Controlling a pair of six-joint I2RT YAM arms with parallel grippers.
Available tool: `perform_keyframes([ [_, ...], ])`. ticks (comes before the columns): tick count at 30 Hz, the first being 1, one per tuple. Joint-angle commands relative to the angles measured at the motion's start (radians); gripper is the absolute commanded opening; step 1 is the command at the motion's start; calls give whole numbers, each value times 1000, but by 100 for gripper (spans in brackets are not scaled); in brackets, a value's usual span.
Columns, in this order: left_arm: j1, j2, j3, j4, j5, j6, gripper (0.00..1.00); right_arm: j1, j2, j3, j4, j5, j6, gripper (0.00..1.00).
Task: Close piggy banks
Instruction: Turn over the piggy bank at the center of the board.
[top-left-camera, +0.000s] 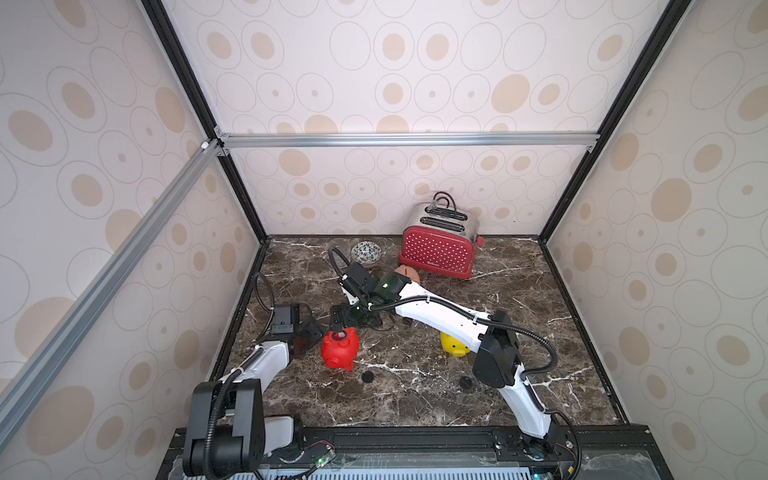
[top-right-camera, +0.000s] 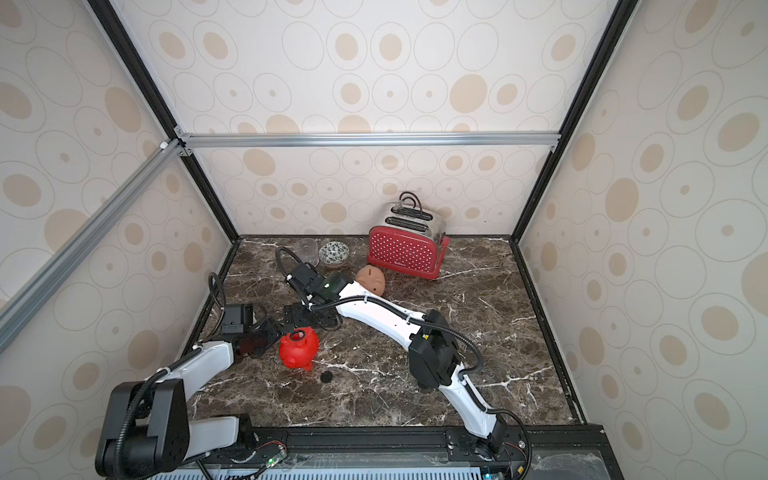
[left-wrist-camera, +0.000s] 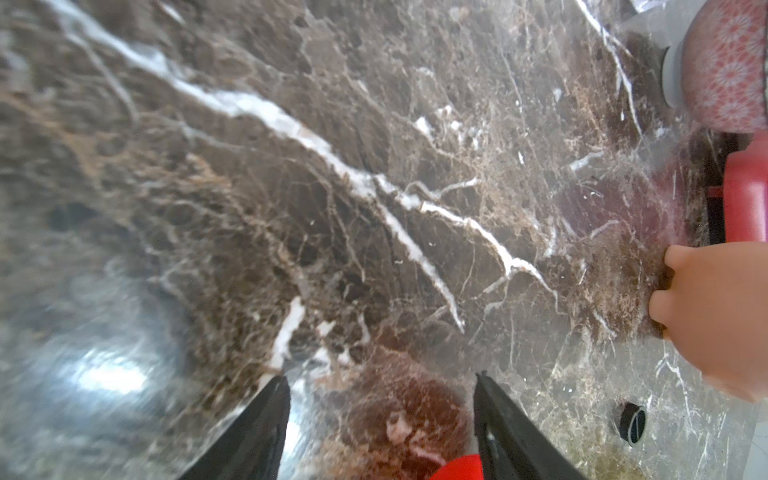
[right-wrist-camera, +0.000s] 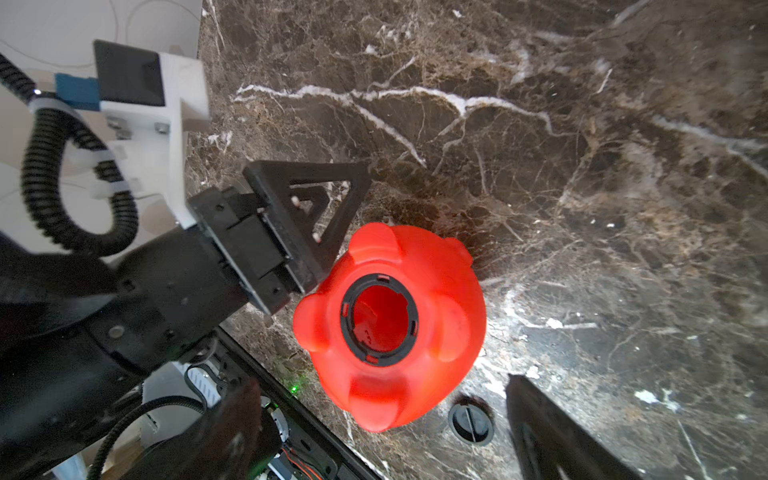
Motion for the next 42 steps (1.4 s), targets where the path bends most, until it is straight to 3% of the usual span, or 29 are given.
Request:
perform_keyframes([
  [1,12,-72,0,-106,-52,-27,71,-23,-20,-6,-41,53,-47,92],
  [6,15,-200,11,-213,-104,-31,72,-63,-18,-29,-45,37,-84,90],
  [10,16,-284,24,-302,-107,-18,73,-82,-15,-46,-24,-48,-174,94],
  [25,15,-522,15,-508,134,-49,74,-129,42,6,-35,-202,-475,89],
  [42,14,-735,-23,-622,243,-125,77,-127,186,181,-148,-258,-741,92],
])
